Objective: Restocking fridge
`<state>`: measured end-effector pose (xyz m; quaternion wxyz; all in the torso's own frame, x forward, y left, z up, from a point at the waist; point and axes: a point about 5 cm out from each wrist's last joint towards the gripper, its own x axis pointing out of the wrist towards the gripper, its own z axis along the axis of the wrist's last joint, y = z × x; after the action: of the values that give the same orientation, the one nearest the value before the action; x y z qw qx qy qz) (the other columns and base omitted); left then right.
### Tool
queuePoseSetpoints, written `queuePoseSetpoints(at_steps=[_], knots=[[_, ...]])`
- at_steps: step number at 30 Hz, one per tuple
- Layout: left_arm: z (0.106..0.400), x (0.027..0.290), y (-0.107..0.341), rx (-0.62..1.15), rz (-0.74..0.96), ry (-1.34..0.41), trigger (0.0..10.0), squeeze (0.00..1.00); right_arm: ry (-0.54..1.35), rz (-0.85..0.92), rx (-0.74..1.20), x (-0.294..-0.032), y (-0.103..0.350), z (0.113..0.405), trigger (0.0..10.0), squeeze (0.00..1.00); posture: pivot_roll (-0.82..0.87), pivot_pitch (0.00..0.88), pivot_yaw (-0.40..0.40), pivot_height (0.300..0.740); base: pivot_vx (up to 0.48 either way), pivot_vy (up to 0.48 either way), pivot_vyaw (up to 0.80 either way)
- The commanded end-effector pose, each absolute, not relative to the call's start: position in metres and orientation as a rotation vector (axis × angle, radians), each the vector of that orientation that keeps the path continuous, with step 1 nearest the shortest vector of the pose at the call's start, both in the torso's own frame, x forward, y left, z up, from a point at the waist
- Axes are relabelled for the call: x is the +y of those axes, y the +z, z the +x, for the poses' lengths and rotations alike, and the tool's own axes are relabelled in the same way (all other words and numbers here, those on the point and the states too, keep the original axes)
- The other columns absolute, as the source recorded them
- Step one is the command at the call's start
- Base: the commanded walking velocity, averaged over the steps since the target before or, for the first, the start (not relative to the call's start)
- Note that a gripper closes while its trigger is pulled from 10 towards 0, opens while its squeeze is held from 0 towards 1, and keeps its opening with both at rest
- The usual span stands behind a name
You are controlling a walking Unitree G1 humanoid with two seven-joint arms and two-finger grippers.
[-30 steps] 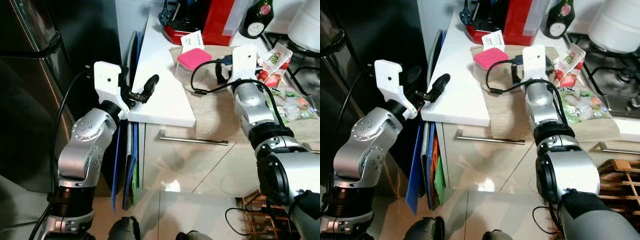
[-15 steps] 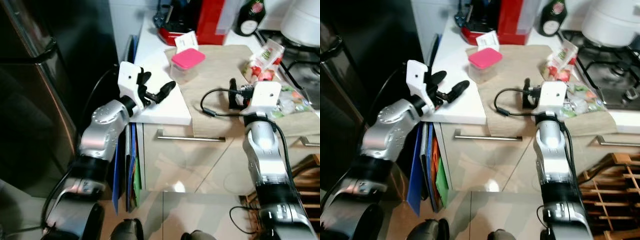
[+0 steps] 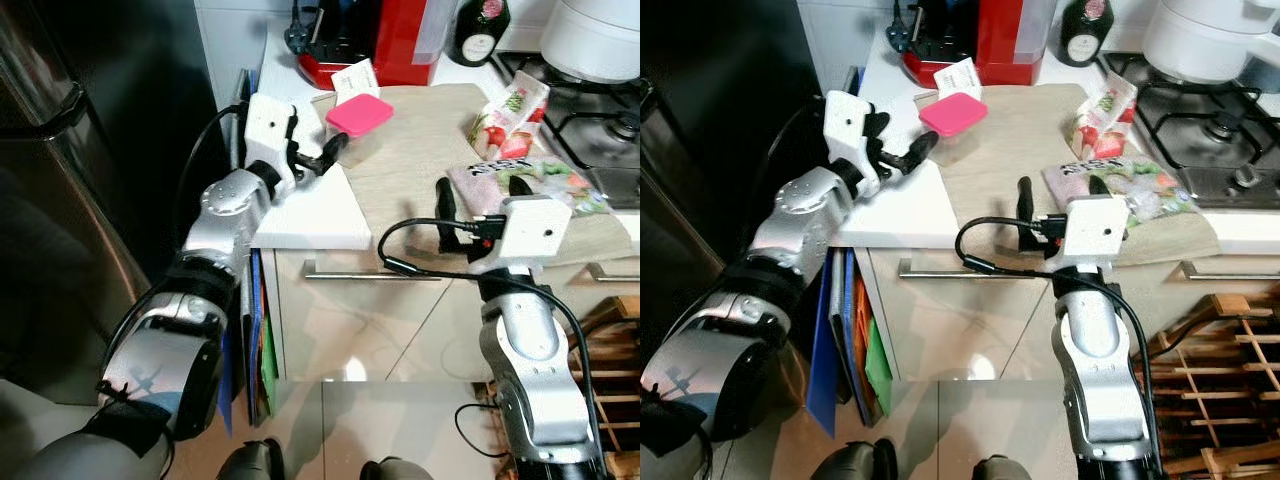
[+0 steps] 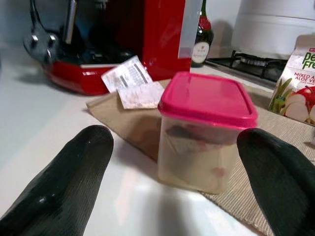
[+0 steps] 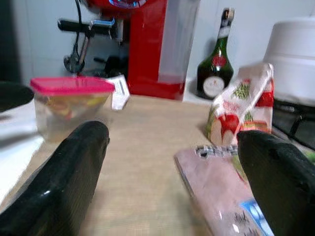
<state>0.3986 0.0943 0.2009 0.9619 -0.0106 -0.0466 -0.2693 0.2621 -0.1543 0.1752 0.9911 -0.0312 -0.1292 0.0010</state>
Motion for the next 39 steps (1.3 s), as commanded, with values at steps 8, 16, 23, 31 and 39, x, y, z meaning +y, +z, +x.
queuePoseSetpoints(at_steps=[8, 16, 23, 31, 39], knots=[[0.399, 0.082, 0.201, -0.116, -0.041, -0.592, 10.0, 0.00, 0.015, -0.054, -0.245, -0.150, 0.184, 0.255, 10.0, 0.00, -0.20, 0.116, 0.014, 0.740, 0.000, 0.000, 0.00], [0.399, 0.075, 0.196, -0.105, 0.031, -0.607, 10.0, 0.00, 0.016, -0.048, -0.226, -0.149, 0.184, 0.251, 10.0, 0.00, -0.21, 0.125, 0.024, 0.740, 0.000, 0.000, 0.00], [0.397, 0.067, 0.193, -0.099, 0.064, -0.622, 10.0, 0.00, 0.011, -0.047, -0.215, -0.148, 0.183, 0.249, 10.0, 0.00, -0.22, 0.128, 0.034, 0.740, 0.000, 0.000, 0.00], [0.400, 0.066, 0.197, -0.100, 0.069, -0.586, 10.0, 0.00, 0.006, -0.047, -0.210, -0.147, 0.182, 0.248, 10.0, 0.00, -0.22, 0.131, 0.039, 0.740, 0.000, 0.000, 0.00], [0.403, 0.069, 0.199, -0.089, 0.060, -0.530, 10.0, 0.00, 0.001, -0.052, -0.204, -0.148, 0.182, 0.246, 10.0, 0.00, -0.23, 0.135, 0.045, 0.740, 0.000, 0.000, 0.00]])
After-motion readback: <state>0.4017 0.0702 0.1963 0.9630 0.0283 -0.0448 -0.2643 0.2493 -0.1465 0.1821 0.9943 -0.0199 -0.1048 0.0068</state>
